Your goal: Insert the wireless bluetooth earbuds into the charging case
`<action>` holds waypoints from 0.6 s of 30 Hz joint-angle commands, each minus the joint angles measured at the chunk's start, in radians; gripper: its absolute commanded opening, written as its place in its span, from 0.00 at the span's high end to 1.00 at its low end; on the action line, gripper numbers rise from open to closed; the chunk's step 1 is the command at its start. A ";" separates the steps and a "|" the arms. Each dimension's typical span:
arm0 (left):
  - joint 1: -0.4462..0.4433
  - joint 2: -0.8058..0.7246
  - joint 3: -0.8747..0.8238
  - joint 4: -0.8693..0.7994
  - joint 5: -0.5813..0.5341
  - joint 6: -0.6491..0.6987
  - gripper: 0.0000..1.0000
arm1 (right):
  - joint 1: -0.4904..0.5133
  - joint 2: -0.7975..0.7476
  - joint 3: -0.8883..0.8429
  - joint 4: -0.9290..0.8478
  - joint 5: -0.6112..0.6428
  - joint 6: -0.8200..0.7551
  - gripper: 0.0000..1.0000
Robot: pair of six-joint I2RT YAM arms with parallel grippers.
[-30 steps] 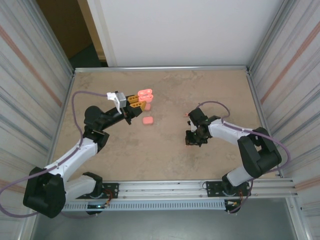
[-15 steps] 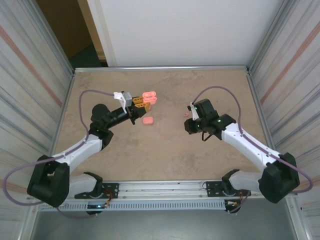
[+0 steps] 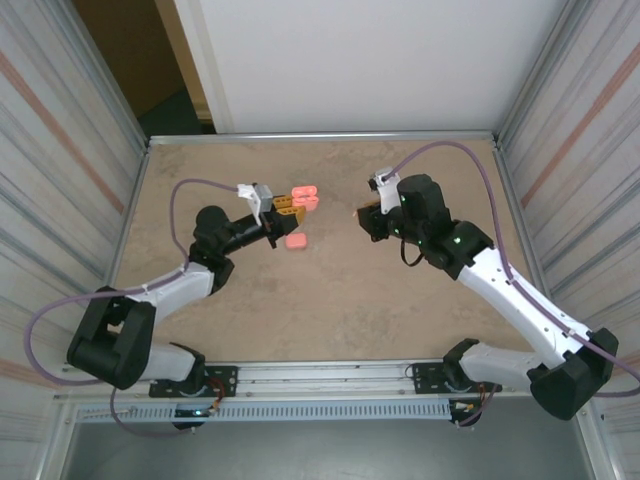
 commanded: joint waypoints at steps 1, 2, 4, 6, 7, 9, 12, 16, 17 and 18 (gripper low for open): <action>-0.011 0.009 0.024 0.062 0.024 -0.014 1.00 | 0.024 0.009 0.048 0.080 0.022 -0.074 0.83; -0.010 0.012 0.024 0.064 0.024 -0.014 1.00 | 0.029 0.015 0.061 0.094 0.020 -0.082 0.83; -0.010 0.018 0.025 0.070 0.024 -0.012 1.00 | 0.045 0.029 0.081 0.116 0.021 -0.101 0.83; -0.010 0.023 0.027 0.075 0.025 -0.014 1.00 | 0.057 0.045 0.103 0.133 0.022 -0.120 0.83; -0.011 0.026 0.028 0.077 0.026 -0.015 1.00 | 0.062 0.055 0.112 0.141 0.022 -0.127 0.83; -0.012 0.030 0.032 0.080 0.030 -0.016 1.00 | 0.073 0.075 0.130 0.155 0.019 -0.139 0.83; -0.014 0.036 0.037 0.081 0.031 -0.017 1.00 | 0.091 0.105 0.153 0.169 0.017 -0.154 0.83; -0.015 0.039 0.038 0.083 0.031 -0.017 1.00 | 0.110 0.144 0.179 0.182 0.012 -0.166 0.83; -0.014 0.039 0.037 0.084 0.031 -0.017 1.00 | 0.114 0.151 0.181 0.188 0.007 -0.166 0.82; -0.015 0.039 0.036 0.083 0.032 -0.017 1.00 | 0.116 0.158 0.183 0.193 0.001 -0.168 0.82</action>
